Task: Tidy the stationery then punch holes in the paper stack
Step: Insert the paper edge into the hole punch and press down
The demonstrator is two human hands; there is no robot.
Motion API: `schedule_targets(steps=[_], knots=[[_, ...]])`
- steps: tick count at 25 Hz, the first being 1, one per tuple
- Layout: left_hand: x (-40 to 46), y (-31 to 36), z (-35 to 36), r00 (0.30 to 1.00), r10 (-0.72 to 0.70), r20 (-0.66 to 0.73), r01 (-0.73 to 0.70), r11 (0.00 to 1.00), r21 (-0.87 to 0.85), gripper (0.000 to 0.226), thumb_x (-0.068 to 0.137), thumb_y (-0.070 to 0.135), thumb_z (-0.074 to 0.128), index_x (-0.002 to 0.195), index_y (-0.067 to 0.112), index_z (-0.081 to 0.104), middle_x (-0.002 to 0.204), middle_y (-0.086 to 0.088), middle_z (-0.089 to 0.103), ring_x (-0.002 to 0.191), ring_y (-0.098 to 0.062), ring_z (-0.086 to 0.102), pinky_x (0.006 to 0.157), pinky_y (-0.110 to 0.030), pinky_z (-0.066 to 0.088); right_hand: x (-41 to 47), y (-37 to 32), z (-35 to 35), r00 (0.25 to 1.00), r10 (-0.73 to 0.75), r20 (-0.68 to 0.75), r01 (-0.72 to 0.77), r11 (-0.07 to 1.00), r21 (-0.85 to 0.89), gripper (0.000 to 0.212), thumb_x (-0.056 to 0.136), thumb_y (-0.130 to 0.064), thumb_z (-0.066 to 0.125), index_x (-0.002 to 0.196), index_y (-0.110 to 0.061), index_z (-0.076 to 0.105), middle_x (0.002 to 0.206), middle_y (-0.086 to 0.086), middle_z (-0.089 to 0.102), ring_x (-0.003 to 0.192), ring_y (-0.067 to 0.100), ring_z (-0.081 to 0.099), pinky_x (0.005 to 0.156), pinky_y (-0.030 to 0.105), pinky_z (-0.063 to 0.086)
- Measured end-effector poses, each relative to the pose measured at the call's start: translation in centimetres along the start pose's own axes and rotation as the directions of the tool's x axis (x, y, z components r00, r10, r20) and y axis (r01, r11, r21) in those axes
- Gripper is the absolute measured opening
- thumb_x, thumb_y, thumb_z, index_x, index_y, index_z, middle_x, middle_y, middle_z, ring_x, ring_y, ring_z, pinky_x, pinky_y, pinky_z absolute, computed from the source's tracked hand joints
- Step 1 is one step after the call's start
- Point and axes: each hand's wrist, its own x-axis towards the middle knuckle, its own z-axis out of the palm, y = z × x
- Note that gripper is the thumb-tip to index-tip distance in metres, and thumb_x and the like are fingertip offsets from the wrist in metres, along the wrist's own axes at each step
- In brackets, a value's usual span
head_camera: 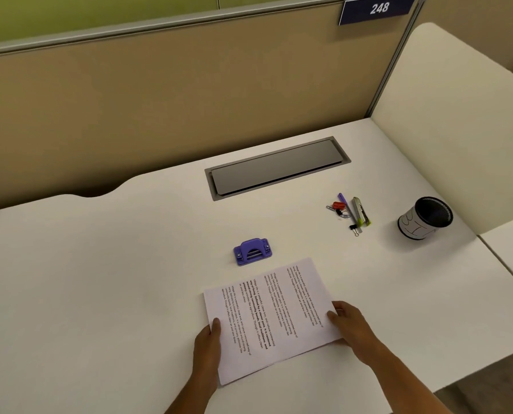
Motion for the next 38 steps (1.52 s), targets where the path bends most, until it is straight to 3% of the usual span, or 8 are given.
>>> schedule_targets(steps=[3,7,12,19,34,38], knots=[[-0.8,-0.4,0.9,0.996,0.038,-0.082,-0.031,0.996,0.084,0.038,0.104,0.035,0.042,0.131,0.012,0.054,0.121,-0.011,0.066,0.105,-0.03,0.064,0.09,-0.041,0.053,-0.1,0.0,0.1,0.999,0.029,0.02,-0.03,0.999,0.033,0.021,0.1,-0.012,0.052,0.118,-0.014,0.062,0.115,0.008,0.07,0.106,0.031,0.066,0.083,0.056,0.06],[-1.9,-0.2,1.7,0.99,0.126,-0.068,-0.112,0.978,0.176,0.035,0.101,0.02,0.051,0.135,0.011,0.048,0.13,-0.012,0.061,0.101,-0.023,0.059,0.089,-0.034,0.047,-0.3,-0.2,0.1,0.999,0.034,0.043,-0.035,0.999,0.024,0.023,0.099,-0.009,0.052,0.12,-0.015,0.058,0.116,0.008,0.067,0.103,0.031,0.067,0.071,0.052,0.063],[-1.8,-0.2,1.2,0.991,0.124,-0.039,-0.112,0.966,0.233,0.034,0.104,0.019,0.04,0.136,0.012,0.049,0.124,-0.008,0.062,0.097,-0.018,0.06,0.086,-0.032,0.047,-0.2,-0.1,-0.1,1.0,0.006,0.024,-0.006,1.0,-0.008,0.025,0.095,-0.002,0.054,0.116,-0.014,0.059,0.113,0.008,0.067,0.099,0.032,0.067,0.065,0.053,0.063],[0.1,0.5,-0.8,0.995,0.086,-0.047,-0.078,0.985,0.153,0.02,0.097,0.008,0.057,0.113,0.003,0.067,0.113,-0.016,0.073,0.097,-0.032,0.07,0.094,-0.05,0.056,0.6,-1.2,0.1,0.999,-0.032,0.005,0.032,0.999,-0.016,0.022,0.094,-0.001,0.057,0.111,-0.011,0.067,0.106,0.008,0.074,0.095,0.03,0.071,0.07,0.052,0.063],[3.0,2.9,-0.6,0.994,0.094,-0.056,-0.086,0.988,0.128,0.025,0.096,0.012,0.061,0.117,0.002,0.066,0.118,-0.017,0.071,0.103,-0.036,0.068,0.098,-0.053,0.054,2.7,-4.5,1.1,0.999,-0.035,0.008,0.035,0.999,0.001,0.023,0.093,0.001,0.056,0.108,-0.009,0.07,0.107,0.011,0.074,0.098,0.034,0.07,0.076,0.055,0.062],[3.4,3.4,-1.0,0.994,0.085,-0.062,-0.076,0.987,0.14,0.023,0.096,0.013,0.061,0.115,0.003,0.067,0.117,-0.017,0.071,0.103,-0.036,0.068,0.097,-0.053,0.054,2.6,-4.4,1.6,1.0,-0.023,0.02,0.023,1.0,0.014,0.024,0.093,0.001,0.056,0.11,-0.008,0.07,0.108,0.011,0.075,0.098,0.033,0.071,0.075,0.051,0.063]])
